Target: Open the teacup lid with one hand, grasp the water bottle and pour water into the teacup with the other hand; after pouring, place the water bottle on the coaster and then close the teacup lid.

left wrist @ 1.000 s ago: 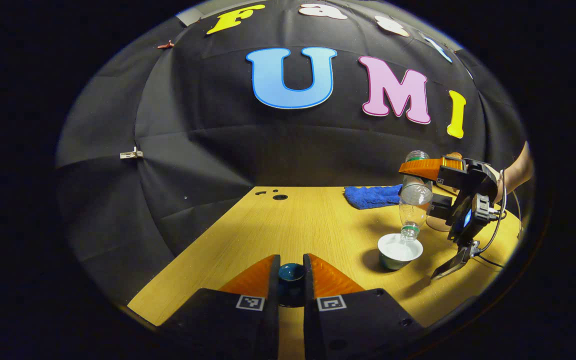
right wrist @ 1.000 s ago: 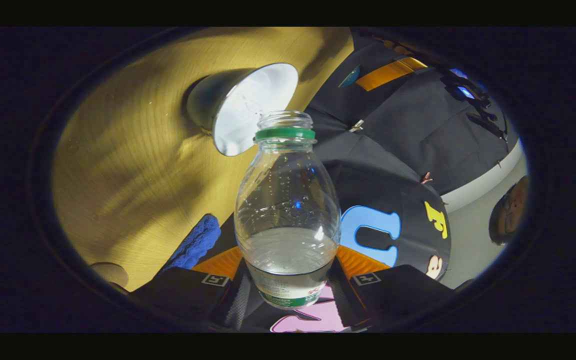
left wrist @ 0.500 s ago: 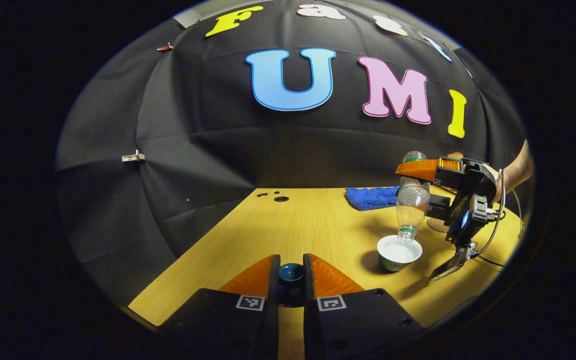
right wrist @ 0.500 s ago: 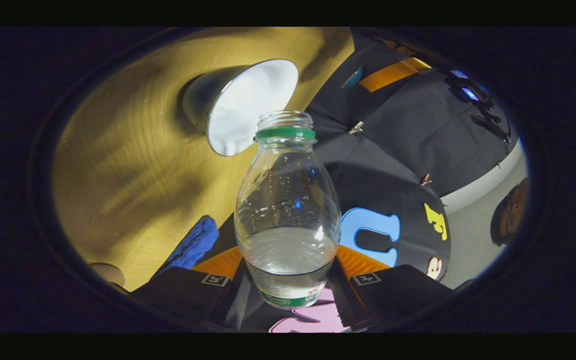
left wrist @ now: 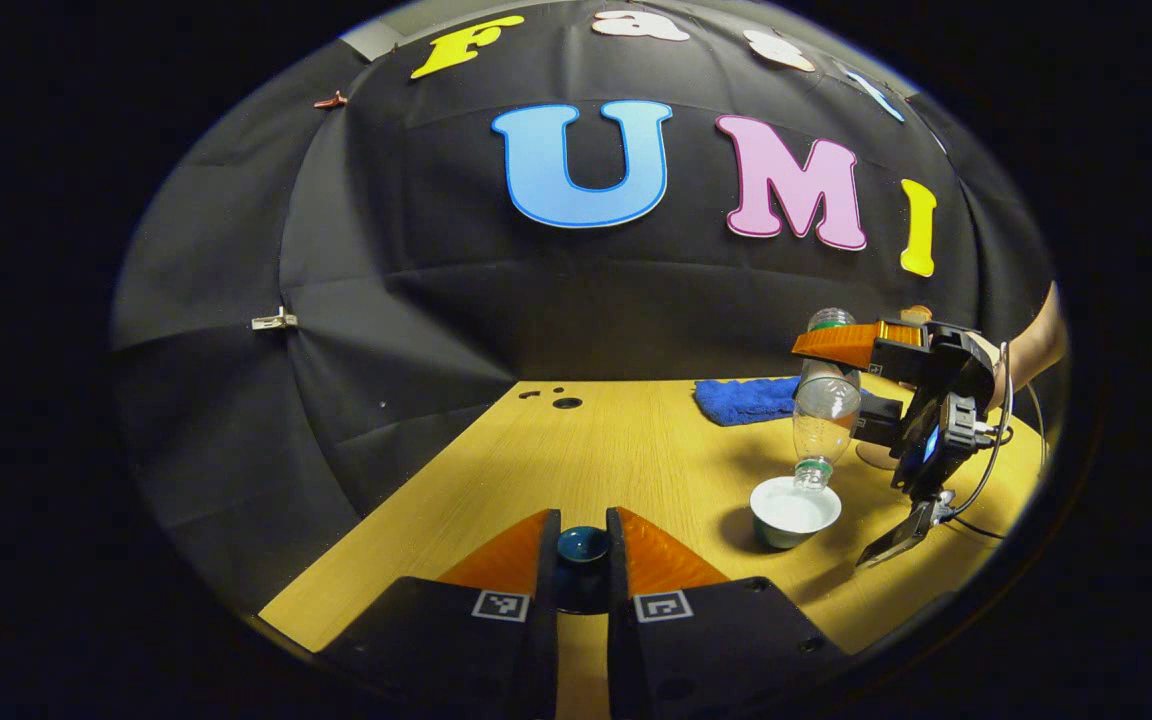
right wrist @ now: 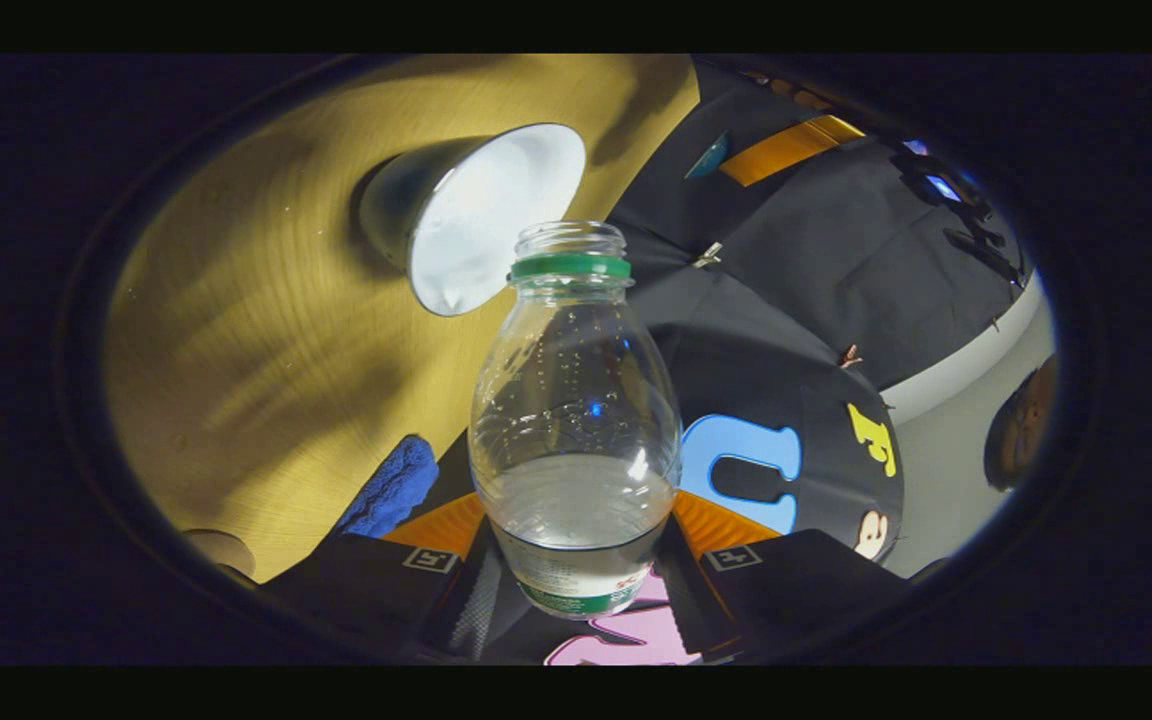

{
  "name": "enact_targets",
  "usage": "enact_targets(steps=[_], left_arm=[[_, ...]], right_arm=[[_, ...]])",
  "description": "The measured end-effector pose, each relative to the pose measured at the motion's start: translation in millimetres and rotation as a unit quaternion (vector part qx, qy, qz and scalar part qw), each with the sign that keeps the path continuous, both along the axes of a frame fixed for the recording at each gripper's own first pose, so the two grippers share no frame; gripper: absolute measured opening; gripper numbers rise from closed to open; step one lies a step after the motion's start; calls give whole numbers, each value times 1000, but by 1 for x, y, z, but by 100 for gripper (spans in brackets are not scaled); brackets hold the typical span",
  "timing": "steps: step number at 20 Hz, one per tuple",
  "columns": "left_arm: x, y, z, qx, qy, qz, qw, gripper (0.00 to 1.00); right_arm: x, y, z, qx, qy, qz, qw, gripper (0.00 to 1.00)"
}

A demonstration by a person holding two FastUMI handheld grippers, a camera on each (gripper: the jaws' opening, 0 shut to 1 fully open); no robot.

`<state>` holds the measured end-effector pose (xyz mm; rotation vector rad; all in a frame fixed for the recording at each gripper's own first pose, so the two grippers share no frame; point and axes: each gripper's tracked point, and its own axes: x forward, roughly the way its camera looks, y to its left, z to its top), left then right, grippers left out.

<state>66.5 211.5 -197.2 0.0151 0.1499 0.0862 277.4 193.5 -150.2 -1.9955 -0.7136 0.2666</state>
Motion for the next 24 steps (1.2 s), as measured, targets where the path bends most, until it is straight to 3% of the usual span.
enact_targets(steps=[4,6,7,8,9,10,12,15,20,22,24], left_arm=[[-1,-2,5,1,-5,5,1000,24],[-1,-5,5,0,-4,8,1000,27],[-2,-6,6,0,-5,9,1000,20],[-5,-7,8,0,-5,10,1000,24],[-6,-8,10,0,-5,11,1000,20],[-9,-8,10,2,-4,14,1000,24],[-10,-13,16,2,-10,15,1000,24],[-10,-22,17,-11,-12,10,1000,20],[-5,-31,21,-4,-22,10,1000,24],[-3,-35,24,-11,-23,5,1000,24],[1,-41,26,-23,-25,-1,999,24]], right_arm=[[-5,-5,0,18,6,-10,1000,74],[-5,-13,1,49,25,-27,998,74],[-6,-18,2,68,37,-39,996,74],[-6,-23,7,91,48,-55,993,74],[-6,-32,10,120,64,-74,988,74],[-4,-42,16,156,80,-97,980,74],[-7,-67,23,238,117,-146,953,74],[-11,-97,32,356,175,-197,896,74],[-21,-137,30,529,260,-238,772,75],[-22,-149,29,597,286,-235,712,74],[-27,-158,22,663,318,-227,638,75]])
